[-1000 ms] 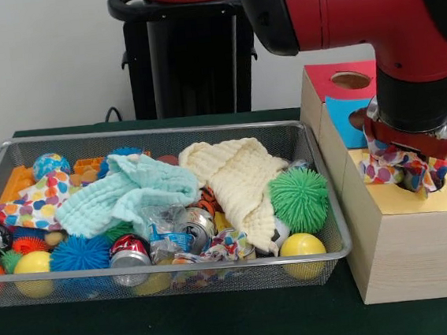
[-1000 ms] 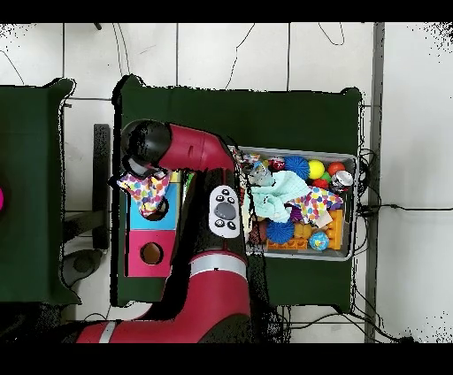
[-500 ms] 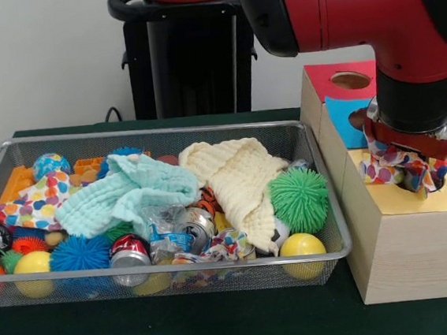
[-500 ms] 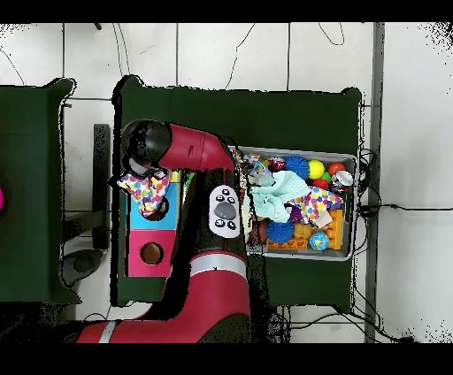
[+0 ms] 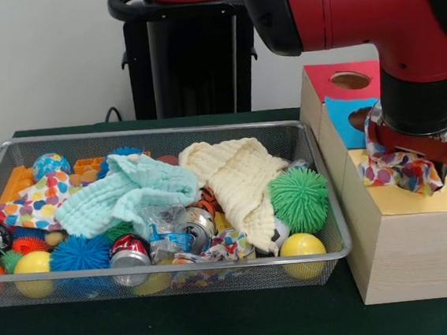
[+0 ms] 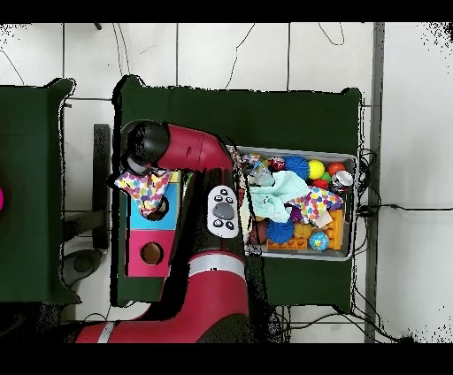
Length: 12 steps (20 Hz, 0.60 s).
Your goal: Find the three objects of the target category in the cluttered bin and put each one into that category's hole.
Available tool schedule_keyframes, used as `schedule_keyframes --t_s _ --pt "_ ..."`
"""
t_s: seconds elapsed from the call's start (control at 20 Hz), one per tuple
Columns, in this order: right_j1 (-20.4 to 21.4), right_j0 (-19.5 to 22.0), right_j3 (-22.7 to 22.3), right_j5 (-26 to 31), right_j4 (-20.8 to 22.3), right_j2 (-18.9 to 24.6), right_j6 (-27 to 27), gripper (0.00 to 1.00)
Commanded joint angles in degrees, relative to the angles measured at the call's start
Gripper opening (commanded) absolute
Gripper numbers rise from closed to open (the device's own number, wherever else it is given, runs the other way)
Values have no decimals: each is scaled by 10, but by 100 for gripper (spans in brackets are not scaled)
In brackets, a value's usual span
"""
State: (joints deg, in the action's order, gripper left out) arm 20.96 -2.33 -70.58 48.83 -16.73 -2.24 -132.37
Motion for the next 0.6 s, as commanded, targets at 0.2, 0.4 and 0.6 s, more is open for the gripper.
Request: schedule_keyframes --t_s 0.2,0.4,0.6 --pt "-51 -14 -101 -26 41 40 -9 100" --pt "-53 -13 -98 -14 43 39 -7 100" --pt "-50 -19 -99 -7 49 27 -15 100"
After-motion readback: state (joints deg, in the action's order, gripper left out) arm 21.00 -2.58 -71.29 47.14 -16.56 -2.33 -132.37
